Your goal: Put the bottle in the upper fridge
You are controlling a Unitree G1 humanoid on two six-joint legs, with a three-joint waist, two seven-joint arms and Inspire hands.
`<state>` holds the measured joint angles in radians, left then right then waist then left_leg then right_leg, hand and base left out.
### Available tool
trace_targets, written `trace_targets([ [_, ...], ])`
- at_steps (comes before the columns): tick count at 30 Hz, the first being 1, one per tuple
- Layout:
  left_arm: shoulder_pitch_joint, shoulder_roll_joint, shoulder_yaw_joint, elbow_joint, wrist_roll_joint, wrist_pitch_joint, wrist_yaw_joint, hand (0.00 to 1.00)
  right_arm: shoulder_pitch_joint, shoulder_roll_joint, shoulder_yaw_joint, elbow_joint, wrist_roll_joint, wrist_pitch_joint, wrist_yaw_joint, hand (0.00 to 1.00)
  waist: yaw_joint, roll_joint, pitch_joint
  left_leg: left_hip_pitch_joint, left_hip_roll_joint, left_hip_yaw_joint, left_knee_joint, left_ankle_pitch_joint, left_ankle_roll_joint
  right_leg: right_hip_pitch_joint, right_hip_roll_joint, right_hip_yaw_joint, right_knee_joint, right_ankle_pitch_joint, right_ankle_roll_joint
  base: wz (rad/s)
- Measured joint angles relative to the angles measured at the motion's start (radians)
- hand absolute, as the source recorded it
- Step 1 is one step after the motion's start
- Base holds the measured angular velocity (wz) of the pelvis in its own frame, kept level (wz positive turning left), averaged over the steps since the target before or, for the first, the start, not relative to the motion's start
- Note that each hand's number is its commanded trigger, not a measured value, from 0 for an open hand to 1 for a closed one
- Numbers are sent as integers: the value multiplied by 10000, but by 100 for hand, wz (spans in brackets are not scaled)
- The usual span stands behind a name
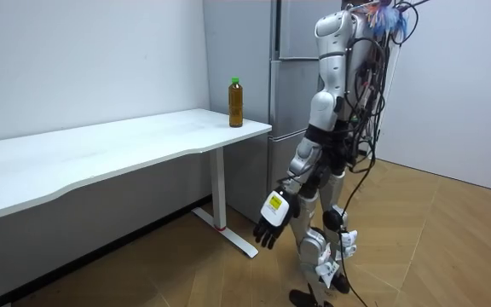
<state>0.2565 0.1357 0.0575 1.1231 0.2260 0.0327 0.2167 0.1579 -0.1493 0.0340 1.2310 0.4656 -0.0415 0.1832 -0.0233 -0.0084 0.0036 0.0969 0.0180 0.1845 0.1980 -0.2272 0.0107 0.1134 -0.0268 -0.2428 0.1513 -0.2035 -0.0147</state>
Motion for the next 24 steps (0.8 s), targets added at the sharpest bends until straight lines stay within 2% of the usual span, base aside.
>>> trace_targets([
  [2, 5, -18, 270, 17, -220, -14, 184, 0, -8, 0, -116, 106, -13, 3, -61, 0, 9, -1, -1, 82, -3, 0, 0, -1, 0, 87, -3, -1, -8, -1, 1, 0],
  [4, 85, -23, 619, 121, -1020, -154, 464, 0, -9, 0, -201, 141, -20, 28, -114, 0, 16, 4, 1, 190, -2, 18, -29, -2, -1, 175, -8, -7, -6, -6, 1, 0],
  [10, 255, -12, 1414, 79, -3175, -166, 1064, 0, -22, -27, -343, 183, 89, 243, -194, 0, 50, 60, -9, 201, 27, -56, -8, -31, -4, 245, 1, -39, 12, -6, 3, 3],
  [12, 276, 17, 1773, -66, -3909, -217, 1323, 0, 29, -61, -569, 172, 41, 320, -195, 0, 55, 143, -12, 196, 32, -102, -10, -40, -1, 244, 6, -62, 16, -2, 6, 5],
  [15, 321, 44, 1818, -625, -5133, -298, 1825, 0, 24, -107, -785, 96, -6, 332, -211, 0, 19, 335, -46, 189, 6, -255, 24, -42, 5, 232, -1, -96, 31, 4, 13, 5],
  [16, 316, 43, 1820, -776, -5319, -352, 1926, 0, 26, -111, -835, 97, -47, 333, -214, 0, 23, 330, -30, 190, -4, -267, 23, -42, 5, 233, -2, -101, 34, 5, 13, 4],
  [20, 7, 44, 1851, -1037, -5725, -907, 2326, 0, -5, -205, -1098, 96, -376, 286, -290, 0, 25, 554, -6, 252, -3, -325, -34, -40, 7, 293, -5, -78, 47, 5, 13, -3],
  [24, -46, 71, 1978, -1743, -5964, -1317, 2702, 0, 6, -212, -1152, 91, -525, 169, -320, 0, 39, 550, -17, 337, -50, -322, -173, -36, 2, 291, 10, -51, 104, -6, -3, -8],
])
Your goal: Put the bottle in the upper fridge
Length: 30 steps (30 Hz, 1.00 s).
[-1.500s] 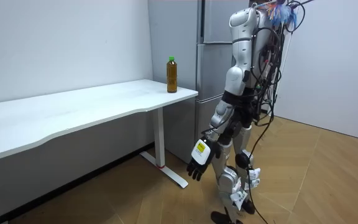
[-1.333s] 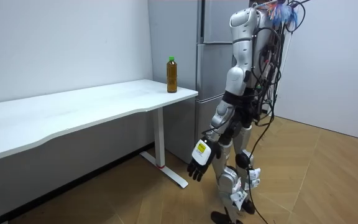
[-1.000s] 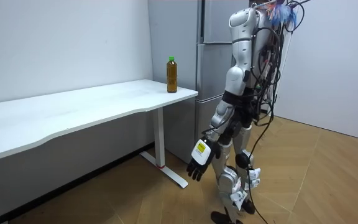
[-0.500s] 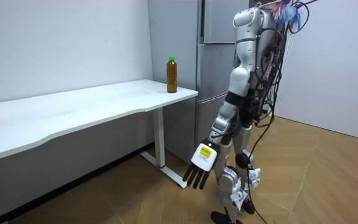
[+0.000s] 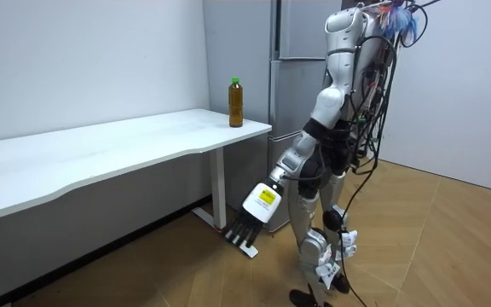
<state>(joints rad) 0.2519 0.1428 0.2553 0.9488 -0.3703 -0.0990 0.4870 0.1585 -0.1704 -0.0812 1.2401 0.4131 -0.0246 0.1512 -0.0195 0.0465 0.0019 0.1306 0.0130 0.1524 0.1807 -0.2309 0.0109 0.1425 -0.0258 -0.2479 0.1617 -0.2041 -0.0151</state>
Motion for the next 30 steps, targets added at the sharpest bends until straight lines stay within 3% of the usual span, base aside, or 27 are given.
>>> trace_targets([
  [4, 151, 21, 140, -1556, -625, -173, 531, 0, 18, -5, -13, -179, -248, -57, -112, 0, 36, -39, -7, -16, -23, -23, 29, 1, 2, -99, -29, 11, 74, -13, 6, 0],
  [6, 83, 125, 156, -2289, -849, -570, 908, 0, 1, -6, -12, -396, -382, -152, -187, 0, 62, -67, -17, -27, -30, -24, 62, 1, 3, -102, -39, 10, 81, -12, 8, -4],
  [11, -352, 190, 189, -2953, -923, -1045, 1322, 0, 8, 33, -201, -393, -734, -456, -275, 0, 86, -59, -10, 26, -47, -65, 65, 0, 4, -12, -33, 111, 78, -17, 19, -2],
  [15, -424, 239, 283, -4946, -1079, -1114, 1440, 0, 210, 22, -208, -395, -710, -482, -205, 0, 282, -86, -36, 35, -31, -75, 77, 0, 4, -71, -21, 143, 97, -20, 14, -1],
  [23, -477, 476, 576, -8203, -1080, -1190, 1676, 0, 291, 95, -203, -389, -639, -473, -106, 0, 221, -83, -26, 5, -85, -393, 78, -2, 10, -30, -8, 187, 89, -19, 13, 1],
  [30, -507, 508, 621, -10785, -995, -1179, 1048, 0, 307, 125, -218, -407, -660, -459, -72, 0, 239, -94, -12, -131, -101, -495, 103, 0, 10, -188, 18, 161, 68, -18, 13, 1],
])
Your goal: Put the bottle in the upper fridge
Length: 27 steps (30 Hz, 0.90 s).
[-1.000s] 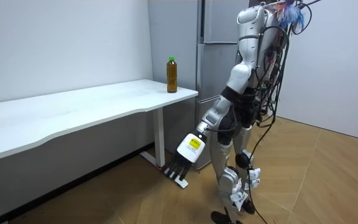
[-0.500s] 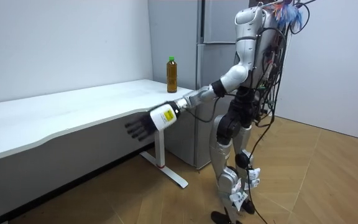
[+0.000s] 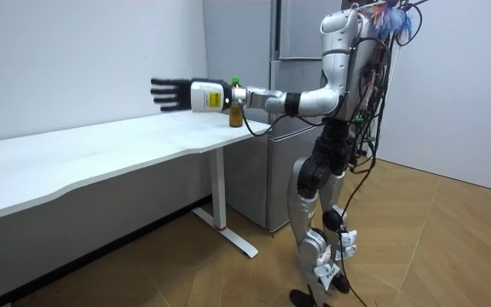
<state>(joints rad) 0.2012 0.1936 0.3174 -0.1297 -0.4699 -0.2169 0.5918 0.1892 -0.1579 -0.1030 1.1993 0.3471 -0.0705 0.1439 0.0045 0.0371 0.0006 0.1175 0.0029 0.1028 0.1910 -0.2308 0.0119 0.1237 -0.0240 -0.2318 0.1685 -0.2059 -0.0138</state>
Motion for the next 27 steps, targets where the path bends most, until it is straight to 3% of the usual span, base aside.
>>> trace_targets([
  [3, -209, 0, -64, -592, 2, 230, -481, 0, -5, 14, 13, -18, -1, -2, 10, 0, -32, 13, 56, -26, 2, -25, 18, 0, 0, 5, -10, 32, -16, 3, -4, 0],
  [8, -600, -4, -469, -1419, 131, 290, -1230, 0, -123, 37, 42, -10, -5, 0, 9, 0, -315, -7, 114, -39, -18, -74, 53, 0, 0, 141, -43, -89, -47, 1, 0, 8],
  [12, -1025, -9, -914, -2001, 297, 652, -1770, 0, -362, 82, 42, 120, -35, 71, 13, 0, -616, 3, 109, -36, -5, 3, 86, 0, -1, 159, -25, -141, -154, 2, 1, 5],
  [17, -1402, -6, -1363, -2995, 364, 762, -2933, 0, -418, 24, 54, 201, 27, 76, 126, 0, -737, 108, 90, -46, -1, 38, 121, -1, -1, 143, -27, -51, -160, 3, 0, -4],
  [23, -1702, -5, -1982, -3328, 395, 1042, -4131, 0, -537, 26, 46, 380, 78, 68, 208, 0, -1073, 119, 92, -26, 2, 40, 107, -1, -1, 195, -11, 95, -144, 4, -1, -3],
  [27, -2228, -27, -2591, -3379, 389, 1127, -4991, 0, -730, 38, 96, 542, 92, 68, 249, 0, -1213, 94, 108, -25, 7, 118, 83, -1, -1, 196, -8, 98, -134, 12, -7, 1],
])
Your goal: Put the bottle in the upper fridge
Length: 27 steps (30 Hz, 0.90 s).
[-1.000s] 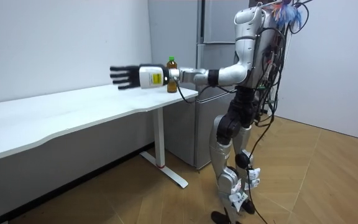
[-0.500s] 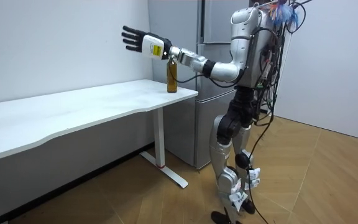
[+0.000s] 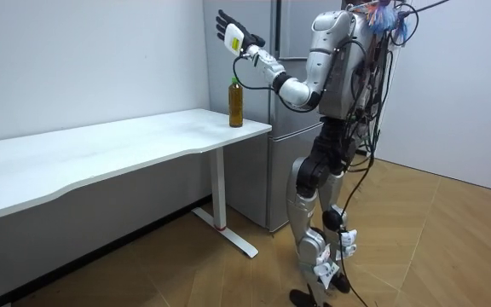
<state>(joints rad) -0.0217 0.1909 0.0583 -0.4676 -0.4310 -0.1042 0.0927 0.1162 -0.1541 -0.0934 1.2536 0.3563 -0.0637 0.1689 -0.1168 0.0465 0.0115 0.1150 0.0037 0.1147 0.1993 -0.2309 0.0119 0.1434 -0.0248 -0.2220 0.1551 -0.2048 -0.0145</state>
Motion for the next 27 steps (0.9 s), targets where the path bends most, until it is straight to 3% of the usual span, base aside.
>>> trace_targets([
  [7, -618, -6, -268, 0, -284, 317, -1075, 0, -64, 2, 60, 44, -23, 5, 86, 0, -206, 41, -17, -5, -2, -36, 33, 0, 1, -66, -6, 18, 84, 4, 0, 0],
  [11, -940, -165, -494, -54, -629, 399, -1561, 0, -107, -8, 60, 42, 22, -1, 59, 0, -275, 91, -26, -128, -2, -34, 49, 0, 2, -233, -7, 26, 106, 2, -1, 0],
  [17, -1087, -206, -1083, -275, -895, 418, -2351, 0, -227, -19, 80, 160, 14, -7, 85, 0, -470, 137, -57, -163, -5, -47, 49, 5, 5, -283, -4, 66, 121, 2, -1, -1],
  [27, -1221, -216, -2064, -249, -891, 757, -3243, 0, -668, -82, 522, 575, 28, -4, 50, 0, -717, 96, -29, -154, -4, -46, 8, 4, 4, -299, 74, 196, 96, 4, -4, -3],
])
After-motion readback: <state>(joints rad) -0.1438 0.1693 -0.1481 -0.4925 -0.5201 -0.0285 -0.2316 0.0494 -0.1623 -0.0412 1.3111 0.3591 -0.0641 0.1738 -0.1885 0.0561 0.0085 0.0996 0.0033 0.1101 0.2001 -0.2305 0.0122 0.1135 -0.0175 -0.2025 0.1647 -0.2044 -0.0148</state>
